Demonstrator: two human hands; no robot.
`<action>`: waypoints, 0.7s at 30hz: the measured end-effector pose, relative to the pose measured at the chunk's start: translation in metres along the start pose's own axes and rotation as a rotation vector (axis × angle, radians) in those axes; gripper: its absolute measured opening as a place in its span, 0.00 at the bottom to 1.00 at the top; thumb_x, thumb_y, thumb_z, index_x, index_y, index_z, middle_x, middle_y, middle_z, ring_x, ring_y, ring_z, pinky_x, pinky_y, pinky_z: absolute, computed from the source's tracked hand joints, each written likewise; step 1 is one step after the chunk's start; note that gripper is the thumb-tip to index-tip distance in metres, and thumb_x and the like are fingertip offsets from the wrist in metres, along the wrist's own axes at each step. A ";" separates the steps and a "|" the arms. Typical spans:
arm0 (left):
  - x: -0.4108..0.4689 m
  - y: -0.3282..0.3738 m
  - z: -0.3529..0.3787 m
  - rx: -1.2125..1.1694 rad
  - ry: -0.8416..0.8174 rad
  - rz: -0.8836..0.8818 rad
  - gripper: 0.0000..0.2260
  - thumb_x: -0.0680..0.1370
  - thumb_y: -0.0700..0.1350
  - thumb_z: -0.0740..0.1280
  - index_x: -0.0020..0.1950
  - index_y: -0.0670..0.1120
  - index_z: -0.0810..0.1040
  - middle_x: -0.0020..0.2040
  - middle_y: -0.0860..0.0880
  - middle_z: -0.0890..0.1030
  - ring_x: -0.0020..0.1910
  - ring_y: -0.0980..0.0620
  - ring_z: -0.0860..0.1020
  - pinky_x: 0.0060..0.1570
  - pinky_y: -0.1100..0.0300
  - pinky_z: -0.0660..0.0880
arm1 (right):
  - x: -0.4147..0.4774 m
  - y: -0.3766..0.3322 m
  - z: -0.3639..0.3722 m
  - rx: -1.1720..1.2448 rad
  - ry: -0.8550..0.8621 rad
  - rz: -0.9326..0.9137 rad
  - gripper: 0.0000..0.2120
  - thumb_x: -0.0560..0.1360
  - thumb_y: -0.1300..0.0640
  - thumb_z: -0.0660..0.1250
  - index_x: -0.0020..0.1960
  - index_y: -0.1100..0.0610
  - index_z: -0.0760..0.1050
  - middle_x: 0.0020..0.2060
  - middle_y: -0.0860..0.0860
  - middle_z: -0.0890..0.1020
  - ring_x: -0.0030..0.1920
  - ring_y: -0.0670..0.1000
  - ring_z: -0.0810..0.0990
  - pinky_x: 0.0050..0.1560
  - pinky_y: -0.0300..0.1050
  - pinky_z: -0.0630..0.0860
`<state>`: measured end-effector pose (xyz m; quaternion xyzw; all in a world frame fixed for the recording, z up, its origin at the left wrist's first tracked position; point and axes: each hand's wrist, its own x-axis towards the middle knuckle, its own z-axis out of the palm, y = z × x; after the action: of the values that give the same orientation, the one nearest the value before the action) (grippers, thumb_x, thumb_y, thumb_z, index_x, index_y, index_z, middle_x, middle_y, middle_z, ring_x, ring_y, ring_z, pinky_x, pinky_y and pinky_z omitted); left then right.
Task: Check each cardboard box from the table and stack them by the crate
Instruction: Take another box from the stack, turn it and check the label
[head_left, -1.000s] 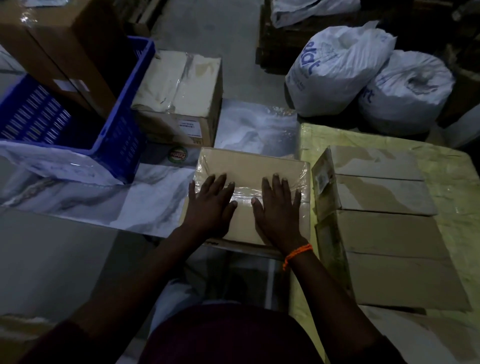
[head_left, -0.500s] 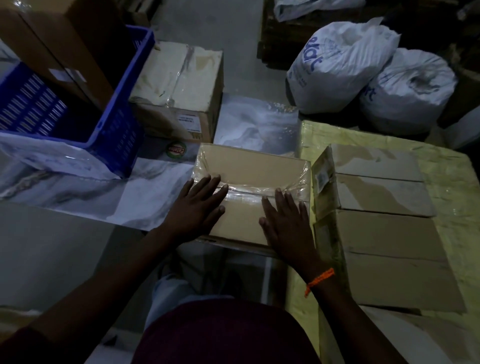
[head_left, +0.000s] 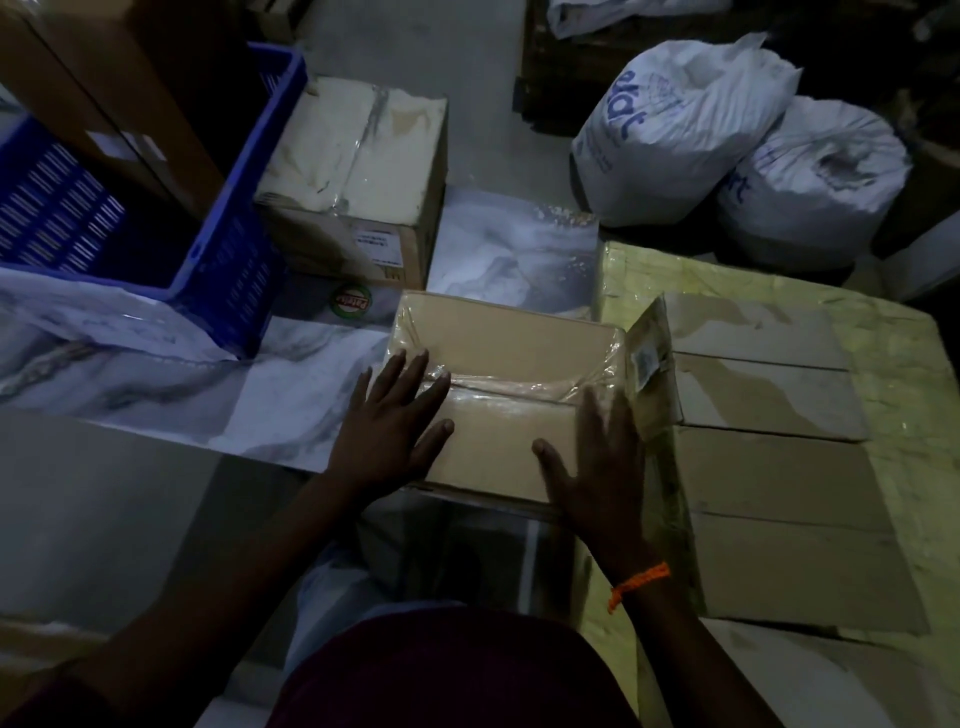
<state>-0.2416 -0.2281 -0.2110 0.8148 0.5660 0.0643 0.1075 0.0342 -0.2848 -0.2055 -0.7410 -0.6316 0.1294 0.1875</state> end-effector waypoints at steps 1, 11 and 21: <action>0.001 0.000 -0.001 -0.019 -0.010 -0.009 0.28 0.82 0.64 0.54 0.79 0.54 0.65 0.82 0.46 0.59 0.81 0.41 0.55 0.76 0.37 0.55 | 0.003 0.001 -0.001 0.157 0.001 0.152 0.44 0.77 0.34 0.67 0.84 0.50 0.53 0.83 0.56 0.54 0.81 0.57 0.54 0.78 0.55 0.56; 0.013 0.052 0.011 -0.099 0.010 0.031 0.31 0.80 0.66 0.54 0.78 0.52 0.68 0.81 0.46 0.62 0.81 0.41 0.57 0.73 0.29 0.52 | 0.050 0.035 -0.072 0.408 -0.139 0.309 0.44 0.62 0.31 0.79 0.73 0.48 0.71 0.62 0.48 0.82 0.60 0.51 0.82 0.61 0.57 0.80; 0.000 -0.012 -0.015 -0.311 0.030 -0.083 0.36 0.80 0.70 0.47 0.84 0.53 0.50 0.84 0.50 0.49 0.83 0.48 0.49 0.77 0.35 0.51 | 0.074 -0.066 -0.090 0.444 -0.133 -0.126 0.40 0.73 0.49 0.77 0.80 0.47 0.62 0.71 0.48 0.76 0.68 0.49 0.75 0.68 0.49 0.74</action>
<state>-0.2561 -0.2224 -0.1995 0.7631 0.5841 0.1589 0.2265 0.0264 -0.2131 -0.0924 -0.6308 -0.6436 0.3014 0.3115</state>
